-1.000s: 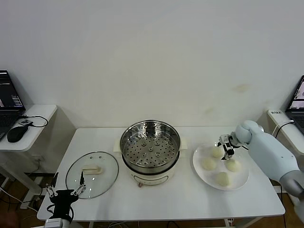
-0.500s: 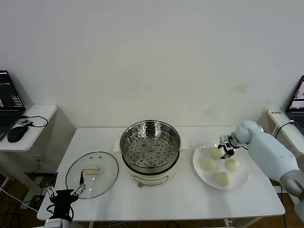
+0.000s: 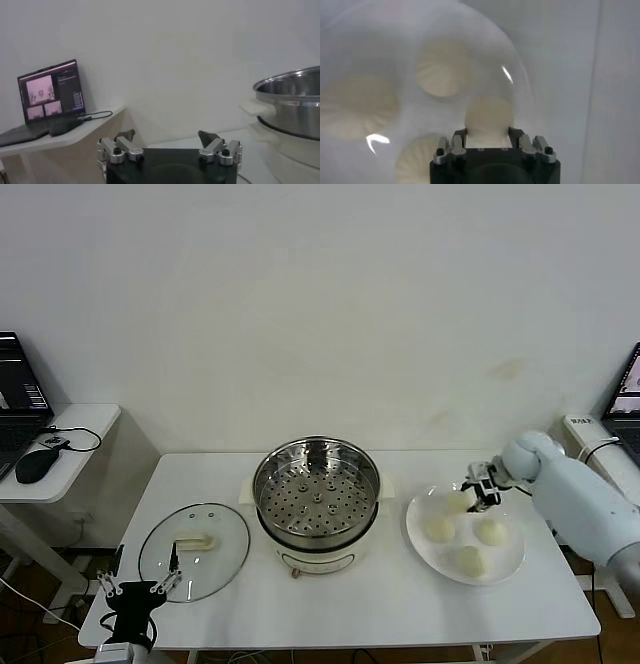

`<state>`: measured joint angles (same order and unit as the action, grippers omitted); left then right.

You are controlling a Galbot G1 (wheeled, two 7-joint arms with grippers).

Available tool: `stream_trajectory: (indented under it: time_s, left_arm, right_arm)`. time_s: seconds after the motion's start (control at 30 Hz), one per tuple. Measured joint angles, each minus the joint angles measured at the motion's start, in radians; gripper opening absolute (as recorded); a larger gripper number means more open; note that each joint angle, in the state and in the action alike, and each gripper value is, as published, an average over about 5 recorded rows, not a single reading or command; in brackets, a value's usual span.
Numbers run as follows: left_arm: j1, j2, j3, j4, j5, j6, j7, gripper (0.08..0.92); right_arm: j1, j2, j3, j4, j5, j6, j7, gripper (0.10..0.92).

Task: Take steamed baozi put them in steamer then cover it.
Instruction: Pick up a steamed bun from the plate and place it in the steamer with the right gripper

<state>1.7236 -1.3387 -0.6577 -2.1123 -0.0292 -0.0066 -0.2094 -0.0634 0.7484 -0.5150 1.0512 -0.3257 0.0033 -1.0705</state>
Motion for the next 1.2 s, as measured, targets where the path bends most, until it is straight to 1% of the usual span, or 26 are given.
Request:
stream_trajectory:
  time_s: [0.3,0.53,0.7,0.9,1.03,1.2]
  left_arm:
    - [0.002,0.006,0.002,-0.013,-0.002,-0.002,-0.001,0.823]
    - [0.002,0.009,-0.010,-0.024,-0.006,-0.002,-0.001,0.823]
    - [-0.005,0.009,-0.020,-0.026,-0.010,-0.001,0.000,0.823]
    - [-0.015,0.016,-0.033,-0.021,-0.016,0.000,0.000,0.823]
    - [-0.024,0.021,-0.043,-0.015,-0.022,0.000,0.001,0.823]
    - [-0.030,0.021,-0.053,-0.012,-0.027,0.000,0.001,0.823]
  right_arm:
    - [0.116,-0.117,-0.079,0.168,0.149,-0.036,-0.008,0.551]
    - [0.251,-0.126,-0.190,0.268,0.275,-0.050,0.000,0.551]
    - [0.367,-0.073,-0.289,0.294,0.360,-0.050,0.011,0.551]
    - [0.490,0.036,-0.403,0.286,0.442,-0.040,0.027,0.551]
    - [0.539,0.123,-0.468,0.263,0.477,-0.022,0.032,0.551]
    - [0.568,0.232,-0.537,0.222,0.487,0.023,0.033,0.551]
